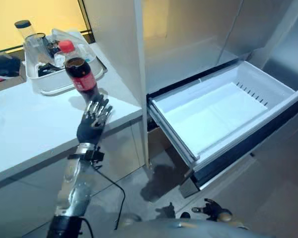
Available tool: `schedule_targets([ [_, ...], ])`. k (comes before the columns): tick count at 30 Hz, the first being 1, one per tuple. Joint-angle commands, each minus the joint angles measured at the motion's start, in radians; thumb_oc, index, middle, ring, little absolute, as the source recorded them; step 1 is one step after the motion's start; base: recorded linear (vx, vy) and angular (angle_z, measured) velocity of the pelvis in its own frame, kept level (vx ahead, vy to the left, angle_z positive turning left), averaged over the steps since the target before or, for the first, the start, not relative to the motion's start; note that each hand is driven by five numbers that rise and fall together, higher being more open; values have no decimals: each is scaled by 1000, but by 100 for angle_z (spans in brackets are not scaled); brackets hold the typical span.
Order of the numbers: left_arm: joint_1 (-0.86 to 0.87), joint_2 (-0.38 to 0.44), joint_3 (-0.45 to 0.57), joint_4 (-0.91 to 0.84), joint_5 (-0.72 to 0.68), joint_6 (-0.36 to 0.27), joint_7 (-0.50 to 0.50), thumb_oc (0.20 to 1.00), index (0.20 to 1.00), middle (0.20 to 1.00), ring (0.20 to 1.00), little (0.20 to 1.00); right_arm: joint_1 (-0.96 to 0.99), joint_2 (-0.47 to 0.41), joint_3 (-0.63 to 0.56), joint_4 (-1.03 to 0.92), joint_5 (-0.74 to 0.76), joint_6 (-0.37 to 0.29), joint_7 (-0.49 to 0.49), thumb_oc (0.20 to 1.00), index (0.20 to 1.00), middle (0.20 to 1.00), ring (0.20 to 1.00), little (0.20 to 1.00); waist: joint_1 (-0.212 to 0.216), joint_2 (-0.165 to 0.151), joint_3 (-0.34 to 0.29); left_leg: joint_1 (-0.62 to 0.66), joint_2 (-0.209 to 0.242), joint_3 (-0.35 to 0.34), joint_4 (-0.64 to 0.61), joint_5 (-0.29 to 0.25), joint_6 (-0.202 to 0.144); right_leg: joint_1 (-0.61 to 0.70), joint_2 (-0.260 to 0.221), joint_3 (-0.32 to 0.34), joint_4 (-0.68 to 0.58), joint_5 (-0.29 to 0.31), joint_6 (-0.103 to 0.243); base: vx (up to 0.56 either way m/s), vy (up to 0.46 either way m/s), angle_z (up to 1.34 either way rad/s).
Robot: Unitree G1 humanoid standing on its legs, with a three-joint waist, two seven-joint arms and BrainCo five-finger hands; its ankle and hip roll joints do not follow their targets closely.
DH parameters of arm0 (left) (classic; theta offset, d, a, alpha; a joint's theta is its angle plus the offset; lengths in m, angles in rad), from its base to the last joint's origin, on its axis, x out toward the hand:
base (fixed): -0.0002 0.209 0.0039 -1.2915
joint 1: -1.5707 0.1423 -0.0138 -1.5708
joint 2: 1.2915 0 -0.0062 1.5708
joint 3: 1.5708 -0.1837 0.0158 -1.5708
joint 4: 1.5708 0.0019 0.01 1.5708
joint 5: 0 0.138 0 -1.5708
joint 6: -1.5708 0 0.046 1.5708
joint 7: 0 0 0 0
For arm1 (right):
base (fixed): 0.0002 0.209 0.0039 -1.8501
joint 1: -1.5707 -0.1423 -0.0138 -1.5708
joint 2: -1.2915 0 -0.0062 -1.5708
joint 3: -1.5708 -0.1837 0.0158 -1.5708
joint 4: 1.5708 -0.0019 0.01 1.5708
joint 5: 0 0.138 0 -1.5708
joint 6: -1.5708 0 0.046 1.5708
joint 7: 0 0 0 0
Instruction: Take the drinks into the refrigerator
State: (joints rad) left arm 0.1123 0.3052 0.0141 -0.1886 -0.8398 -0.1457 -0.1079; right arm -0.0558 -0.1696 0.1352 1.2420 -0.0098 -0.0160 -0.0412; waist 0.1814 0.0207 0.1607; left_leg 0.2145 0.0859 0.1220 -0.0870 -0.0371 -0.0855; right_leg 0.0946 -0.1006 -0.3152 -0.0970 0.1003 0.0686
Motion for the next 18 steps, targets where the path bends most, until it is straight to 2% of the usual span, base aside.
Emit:
schedule_targets([
  [1,-38,32,43,-101,21,-70,3,1000,1000,1000,1000,1000,-73,-6,44,40,-3,-14,-4,1000,1000,1000,1000,1000,15,-33,14,-37,-69,-17,0,-30,43,97,-4,-6,51,-103,36,101,-30,87],
  [7,-1,-16,90,-80,110,-90,136,1000,1000,1000,1000,1000,-66,8,43,25,-4,-8,-35,1000,1000,1000,1000,1000,22,-34,18,-42,-68,-20,0,-26,43,96,-3,-11,50,-103,34,0,0,0],
  [9,33,-24,108,-87,154,-89,148,1000,1000,1000,1000,1000,-62,10,36,18,-1,-8,-44,1000,1000,1000,1000,1000,24,-34,19,-43,-68,-21,0,-26,43,96,-3,-13,48,-102,34,-15,-9,5],
  [14,84,-36,144,-71,153,-84,142,1000,1000,1000,1000,1000,-57,0,24,23,-2,-5,-45,1000,1000,1000,1000,1000,33,-31,19,-45,-68,-24,0,-24,42,99,-3,-18,43,-101,35,-6,-4,3],
  [18,83,-39,168,-24,213,-83,189,1000,1000,1000,1000,1000,-56,-6,26,16,-2,-5,-49,1000,1000,1000,1000,1000,38,-30,20,-49,-69,-30,0,-20,42,100,-3,-24,41,-101,35,-5,-10,2],
])
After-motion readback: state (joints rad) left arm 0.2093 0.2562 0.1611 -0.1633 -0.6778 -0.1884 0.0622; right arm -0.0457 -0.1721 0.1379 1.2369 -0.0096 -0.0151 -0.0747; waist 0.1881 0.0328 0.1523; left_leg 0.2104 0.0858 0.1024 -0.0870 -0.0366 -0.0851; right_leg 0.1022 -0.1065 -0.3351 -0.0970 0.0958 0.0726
